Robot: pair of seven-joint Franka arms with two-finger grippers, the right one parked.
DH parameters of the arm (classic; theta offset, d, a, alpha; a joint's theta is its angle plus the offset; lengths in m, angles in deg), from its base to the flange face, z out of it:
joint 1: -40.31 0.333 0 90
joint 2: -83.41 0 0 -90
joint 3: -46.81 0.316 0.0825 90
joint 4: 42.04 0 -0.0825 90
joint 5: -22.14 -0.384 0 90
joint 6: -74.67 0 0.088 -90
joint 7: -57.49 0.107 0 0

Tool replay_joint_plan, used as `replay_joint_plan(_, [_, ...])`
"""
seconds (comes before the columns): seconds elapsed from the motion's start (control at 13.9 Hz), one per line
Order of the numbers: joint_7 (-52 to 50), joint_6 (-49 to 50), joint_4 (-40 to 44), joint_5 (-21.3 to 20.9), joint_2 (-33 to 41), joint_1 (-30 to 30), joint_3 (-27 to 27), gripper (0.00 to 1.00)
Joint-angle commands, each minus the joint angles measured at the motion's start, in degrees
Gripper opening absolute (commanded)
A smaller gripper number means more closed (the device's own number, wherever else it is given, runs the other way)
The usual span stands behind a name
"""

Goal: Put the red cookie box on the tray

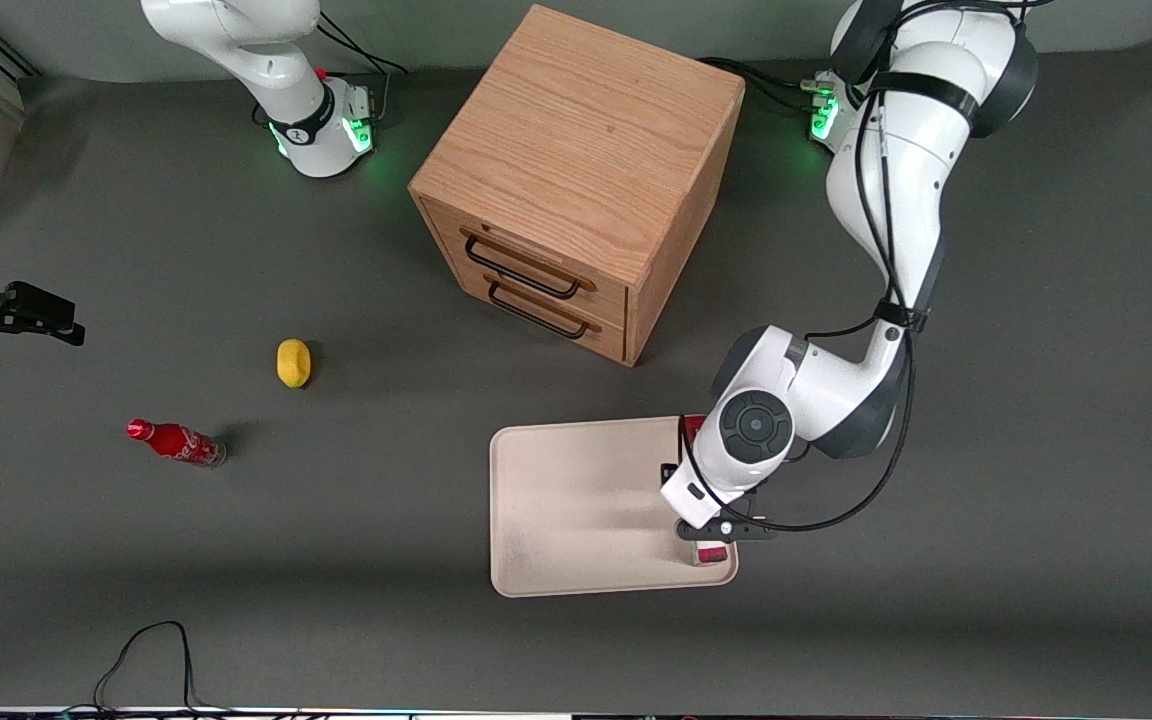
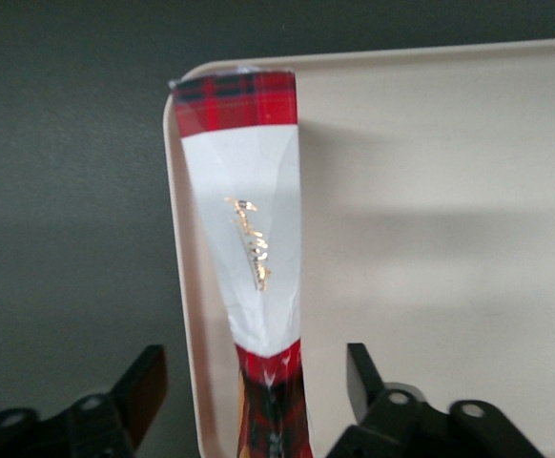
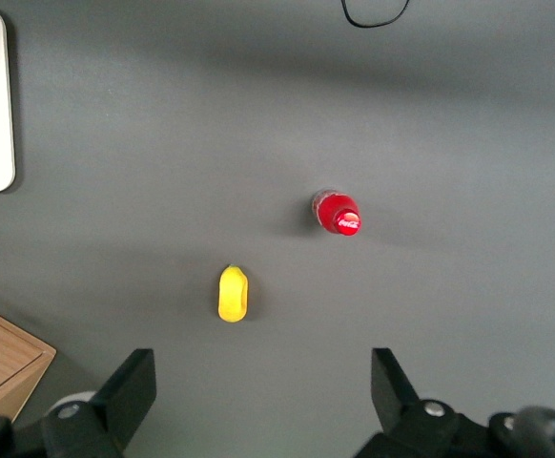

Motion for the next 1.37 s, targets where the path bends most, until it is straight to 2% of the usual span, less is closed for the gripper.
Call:
replay_joint_plan(0.0, [-0.66, 11.92, -1.01, -0.24, 9.28, 0.09, -0.09, 1.0])
replay_joint_plan(0.29, [-0.66, 27.06, -1.53, 1.34, 21.94, -0.26, -0.09, 1.0])
replay_joint_plan(0.65, [0.74, 34.46, -3.28, 3.02, 32.59, 1.57, 0.26, 1.0])
replay_joint_plan(0.86, [12.66, 31.67, -17.04, 3.89, 42.68, 10.6, 0.35, 1.0])
replay_joint_plan(1.01, [18.82, 29.12, -23.48, 4.86, 46.65, 17.55, 0.35, 1.0])
replay_joint_plan(1.29, [27.1, 26.83, -25.09, 4.95, 47.02, 26.62, 0.43, 1.0])
